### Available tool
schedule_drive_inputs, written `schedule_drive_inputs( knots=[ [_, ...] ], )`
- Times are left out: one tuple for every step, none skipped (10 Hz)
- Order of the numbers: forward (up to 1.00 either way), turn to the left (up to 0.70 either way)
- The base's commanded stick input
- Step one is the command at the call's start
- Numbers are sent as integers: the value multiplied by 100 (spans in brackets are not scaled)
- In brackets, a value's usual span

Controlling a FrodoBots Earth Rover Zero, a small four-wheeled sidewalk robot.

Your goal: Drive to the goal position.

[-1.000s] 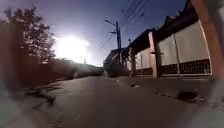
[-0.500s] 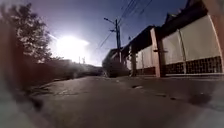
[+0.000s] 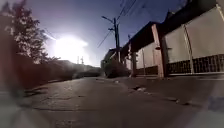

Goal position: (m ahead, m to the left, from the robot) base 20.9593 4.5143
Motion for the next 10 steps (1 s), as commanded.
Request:
schedule_drive_inputs(
  knots=[
    [100, 5],
    [100, 7],
    [100, 8],
    [100, 8],
    [100, 8],
    [100, 8],
    [100, 8],
    [100, 3],
    [100, 0],
    [100, 0]
  ],
)
